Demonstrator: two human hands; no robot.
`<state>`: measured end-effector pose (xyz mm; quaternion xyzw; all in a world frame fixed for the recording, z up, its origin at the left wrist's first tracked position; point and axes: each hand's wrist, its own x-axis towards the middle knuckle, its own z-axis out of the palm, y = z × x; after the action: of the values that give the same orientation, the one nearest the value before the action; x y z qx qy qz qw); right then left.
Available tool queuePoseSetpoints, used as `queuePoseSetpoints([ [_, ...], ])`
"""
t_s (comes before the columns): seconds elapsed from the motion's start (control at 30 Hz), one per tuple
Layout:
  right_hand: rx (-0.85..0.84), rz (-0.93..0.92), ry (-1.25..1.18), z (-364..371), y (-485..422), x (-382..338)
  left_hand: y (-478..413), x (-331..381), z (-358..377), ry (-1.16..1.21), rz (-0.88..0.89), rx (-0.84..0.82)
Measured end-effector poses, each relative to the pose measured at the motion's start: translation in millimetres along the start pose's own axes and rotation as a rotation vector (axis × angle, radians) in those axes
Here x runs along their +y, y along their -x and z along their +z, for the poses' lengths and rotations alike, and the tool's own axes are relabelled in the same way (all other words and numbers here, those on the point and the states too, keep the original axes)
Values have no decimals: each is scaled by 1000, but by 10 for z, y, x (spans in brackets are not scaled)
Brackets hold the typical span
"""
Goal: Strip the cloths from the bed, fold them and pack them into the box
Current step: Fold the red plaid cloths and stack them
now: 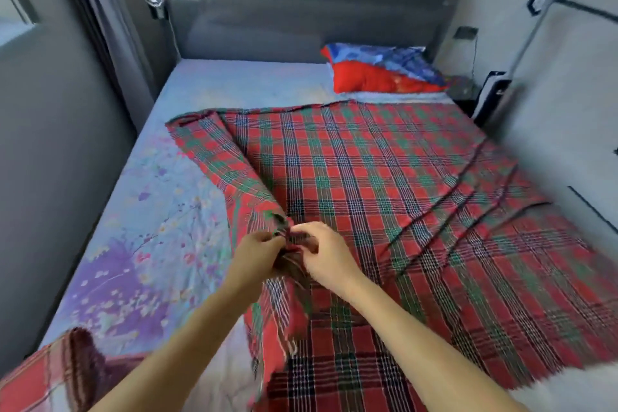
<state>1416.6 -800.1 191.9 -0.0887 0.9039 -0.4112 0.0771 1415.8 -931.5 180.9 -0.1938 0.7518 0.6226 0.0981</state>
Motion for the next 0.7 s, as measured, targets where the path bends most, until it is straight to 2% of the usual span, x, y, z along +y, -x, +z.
queuePoseSetpoints([
  [0.07, -107, 38, -191, -144, 304, 93, 69, 94, 246, 87, -42, 43],
  [0.17, -233, 81, -461, -411, 685, 362, 262, 209, 708, 75, -41, 58],
  [0.23, -156, 48, -363, -539, 803, 597, 385, 278, 1004, 79, -61, 60],
  [0.33, 142, -73, -167, -698, 843, 782, 459, 367, 1325, 130, -62, 80],
  [0.4, 225, -132, -121, -857, 888, 858, 482, 393, 1505, 200, -100, 100],
  [0.57, 162, -258, -28, -1171, 1027, 925, 310, 352, 1644, 426, -321, -11],
  [0.63, 144, -239, -46, -1329, 1085, 982, 144, 309, 1632, 443, -369, 9],
  [0.7, 174, -152, -67, -1553, 1119, 1108, -88, 256, 1631, 442, -393, 113],
])
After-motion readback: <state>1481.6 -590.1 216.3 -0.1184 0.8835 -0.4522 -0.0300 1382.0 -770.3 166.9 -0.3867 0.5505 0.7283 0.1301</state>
